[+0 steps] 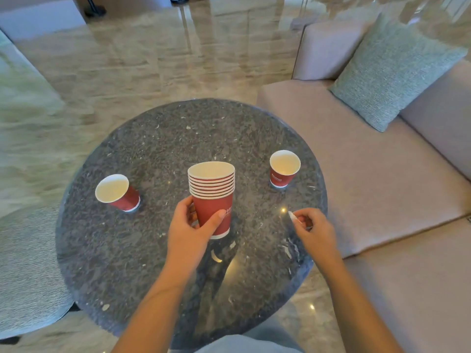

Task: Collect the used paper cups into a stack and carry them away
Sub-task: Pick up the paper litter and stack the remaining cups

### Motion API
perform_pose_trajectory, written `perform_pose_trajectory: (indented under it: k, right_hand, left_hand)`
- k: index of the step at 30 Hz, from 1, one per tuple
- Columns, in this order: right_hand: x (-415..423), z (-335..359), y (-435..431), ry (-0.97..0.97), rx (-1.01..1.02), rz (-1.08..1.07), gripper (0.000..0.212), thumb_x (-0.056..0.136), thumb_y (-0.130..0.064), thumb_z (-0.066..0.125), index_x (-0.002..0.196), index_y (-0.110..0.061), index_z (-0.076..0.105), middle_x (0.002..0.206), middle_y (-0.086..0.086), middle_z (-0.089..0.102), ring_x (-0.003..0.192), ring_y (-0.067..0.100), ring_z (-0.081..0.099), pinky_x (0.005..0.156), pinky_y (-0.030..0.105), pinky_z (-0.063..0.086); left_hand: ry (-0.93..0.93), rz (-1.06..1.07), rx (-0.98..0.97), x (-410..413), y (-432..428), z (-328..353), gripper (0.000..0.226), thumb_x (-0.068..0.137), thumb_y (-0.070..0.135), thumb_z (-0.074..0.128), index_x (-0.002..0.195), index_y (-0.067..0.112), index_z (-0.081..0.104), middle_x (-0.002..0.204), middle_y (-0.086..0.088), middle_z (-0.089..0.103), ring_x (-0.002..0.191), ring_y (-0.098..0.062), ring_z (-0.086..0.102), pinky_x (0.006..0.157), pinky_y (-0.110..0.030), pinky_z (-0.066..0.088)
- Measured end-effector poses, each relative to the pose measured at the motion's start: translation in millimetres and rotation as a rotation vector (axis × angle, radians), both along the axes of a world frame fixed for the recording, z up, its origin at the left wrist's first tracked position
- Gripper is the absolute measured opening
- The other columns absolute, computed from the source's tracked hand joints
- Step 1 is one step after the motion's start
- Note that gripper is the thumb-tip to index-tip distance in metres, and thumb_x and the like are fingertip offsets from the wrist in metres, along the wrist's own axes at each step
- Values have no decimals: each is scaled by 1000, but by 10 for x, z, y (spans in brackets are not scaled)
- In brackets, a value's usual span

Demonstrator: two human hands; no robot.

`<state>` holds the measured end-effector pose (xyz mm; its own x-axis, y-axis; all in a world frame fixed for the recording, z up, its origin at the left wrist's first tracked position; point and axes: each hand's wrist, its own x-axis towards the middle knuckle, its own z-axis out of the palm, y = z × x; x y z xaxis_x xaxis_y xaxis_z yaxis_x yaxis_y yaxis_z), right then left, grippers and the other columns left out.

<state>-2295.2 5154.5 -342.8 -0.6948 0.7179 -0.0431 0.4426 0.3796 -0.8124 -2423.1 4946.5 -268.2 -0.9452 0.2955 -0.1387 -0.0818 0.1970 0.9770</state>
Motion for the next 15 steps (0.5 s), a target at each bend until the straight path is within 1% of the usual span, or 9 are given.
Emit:
perform_pose_trajectory:
  k: [2, 4, 6, 11, 13, 15]
  right_hand:
    - [-64, -49, 28, -36, -14, 21, 6, 85, -19, 62, 83, -22, 58, 83, -1, 57, 73, 2, 53, 63, 12, 39]
    - [-122, -92, 59, -81, -22, 31, 5, 86, -19, 61, 84, -22, 58, 84, -1, 56, 72, 4, 52, 65, 18, 41]
    - [-166, -142, 79, -123, -31, 37, 4, 86, -19, 61, 84, -21, 58, 83, -1, 56, 71, 7, 52, 67, 22, 41]
    - [-250, -273, 93, -155, -56, 45, 2, 87, -18, 59, 85, -17, 58, 83, 1, 56, 70, 10, 50, 66, 25, 39]
    - [-269, -313, 85, -167, -61, 34, 4, 86, -17, 60, 84, -18, 57, 83, 1, 55, 69, 9, 50, 64, 24, 38]
    - [-271, -357, 66, -189, -56, 41, 7, 86, -17, 60, 82, -21, 55, 82, 1, 55, 67, 5, 48, 61, 21, 36]
  left_hand:
    - [-12, 6, -13, -27, 60, -6, 72, 53, 48, 72, 118, 29, 48, 107, 21, 56, 94, 6, 57, 63, -3, 45]
    - [-20, 12, -27, -56, 104, -18, 71, 52, 49, 71, 117, 32, 47, 107, 24, 55, 97, 6, 55, 64, -7, 46]
    - [-32, 13, -26, -86, 130, -37, 67, 56, 45, 74, 116, 32, 47, 108, 24, 55, 96, 8, 55, 65, -8, 45]
    - [1, -15, -58, -202, 157, -92, 57, 65, 29, 78, 114, 31, 48, 106, 21, 56, 93, 9, 56, 64, -3, 45]
    - [8, -23, -68, -254, 172, -112, 56, 66, 26, 78, 114, 30, 48, 106, 21, 56, 93, 8, 56, 65, -3, 45]
    - [5, -39, -77, -297, 203, -128, 55, 66, 27, 78, 111, 32, 48, 106, 21, 57, 93, 8, 57, 65, -5, 46]
